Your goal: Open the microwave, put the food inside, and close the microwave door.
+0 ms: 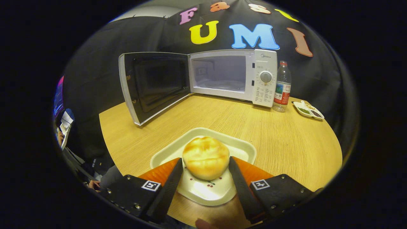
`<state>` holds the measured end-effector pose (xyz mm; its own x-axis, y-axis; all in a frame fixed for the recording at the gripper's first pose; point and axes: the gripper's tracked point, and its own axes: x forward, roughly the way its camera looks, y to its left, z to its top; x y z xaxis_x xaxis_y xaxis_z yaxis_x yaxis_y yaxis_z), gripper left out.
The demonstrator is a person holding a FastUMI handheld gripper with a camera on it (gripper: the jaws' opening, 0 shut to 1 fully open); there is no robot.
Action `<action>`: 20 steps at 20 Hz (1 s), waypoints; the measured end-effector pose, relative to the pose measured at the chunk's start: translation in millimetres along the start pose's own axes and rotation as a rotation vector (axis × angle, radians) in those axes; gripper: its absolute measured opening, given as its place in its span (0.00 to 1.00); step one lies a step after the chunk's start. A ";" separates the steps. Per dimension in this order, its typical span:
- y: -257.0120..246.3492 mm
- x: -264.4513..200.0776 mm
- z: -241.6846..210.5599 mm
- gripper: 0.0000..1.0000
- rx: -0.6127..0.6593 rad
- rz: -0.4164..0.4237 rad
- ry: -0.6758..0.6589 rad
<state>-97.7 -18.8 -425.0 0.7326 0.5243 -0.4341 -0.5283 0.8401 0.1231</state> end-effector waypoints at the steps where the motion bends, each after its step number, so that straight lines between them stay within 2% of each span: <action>1: 2.0 -0.6 0.2 0.83 -0.005 -0.003 -0.009; 3: 6.2 -0.8 1.1 0.73 0.004 0.010 -0.025; 4: 7.9 -0.9 7.8 0.73 0.010 0.005 -0.047; 5: 6.7 -3.6 12.9 0.64 0.006 -0.004 -0.062; 11: 22.6 -4.0 72.5 0.64 0.059 0.028 -0.144; 20: 21.9 60.4 156.2 0.64 0.123 0.006 -0.182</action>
<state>2.0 53.0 -309.1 0.8008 0.5363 -0.2666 -0.4847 0.8418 0.2377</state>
